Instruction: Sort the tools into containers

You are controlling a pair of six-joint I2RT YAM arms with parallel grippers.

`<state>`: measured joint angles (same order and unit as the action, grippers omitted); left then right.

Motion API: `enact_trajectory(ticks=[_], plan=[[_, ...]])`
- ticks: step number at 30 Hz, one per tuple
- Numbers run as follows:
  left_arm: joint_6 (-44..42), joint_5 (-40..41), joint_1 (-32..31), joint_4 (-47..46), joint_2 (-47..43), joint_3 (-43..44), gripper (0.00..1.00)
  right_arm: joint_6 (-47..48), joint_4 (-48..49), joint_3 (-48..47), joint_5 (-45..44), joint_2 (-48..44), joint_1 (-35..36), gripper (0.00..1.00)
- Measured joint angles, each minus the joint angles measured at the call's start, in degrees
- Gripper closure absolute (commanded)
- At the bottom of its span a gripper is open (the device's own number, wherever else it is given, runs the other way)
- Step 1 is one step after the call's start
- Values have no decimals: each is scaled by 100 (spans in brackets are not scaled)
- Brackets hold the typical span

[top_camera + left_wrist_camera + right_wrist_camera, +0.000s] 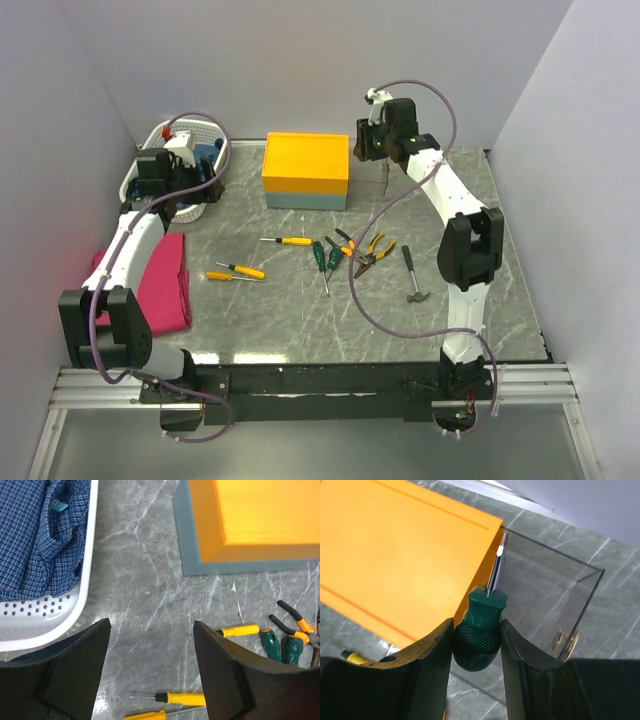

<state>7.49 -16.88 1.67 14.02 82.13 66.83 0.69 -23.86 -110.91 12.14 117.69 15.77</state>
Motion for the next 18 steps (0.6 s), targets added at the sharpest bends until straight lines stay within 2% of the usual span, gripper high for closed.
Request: enact_trajectory(ticks=[7,14,15,17,18], plan=[[-109,-181,0,11,11,-2,27,234,-216,-678,-48,610,-11,97],[-149,-225,0,42,173,0,27,306,-546,-660,-46,678,-17,93],[-146,-234,0,42,197,0,27,308,-544,-610,-42,675,-17,85],[-146,-240,0,42,225,0,27,326,-584,-522,-24,675,-17,76],[-142,-245,0,39,232,0,27,341,-616,-472,-17,675,-17,64]])
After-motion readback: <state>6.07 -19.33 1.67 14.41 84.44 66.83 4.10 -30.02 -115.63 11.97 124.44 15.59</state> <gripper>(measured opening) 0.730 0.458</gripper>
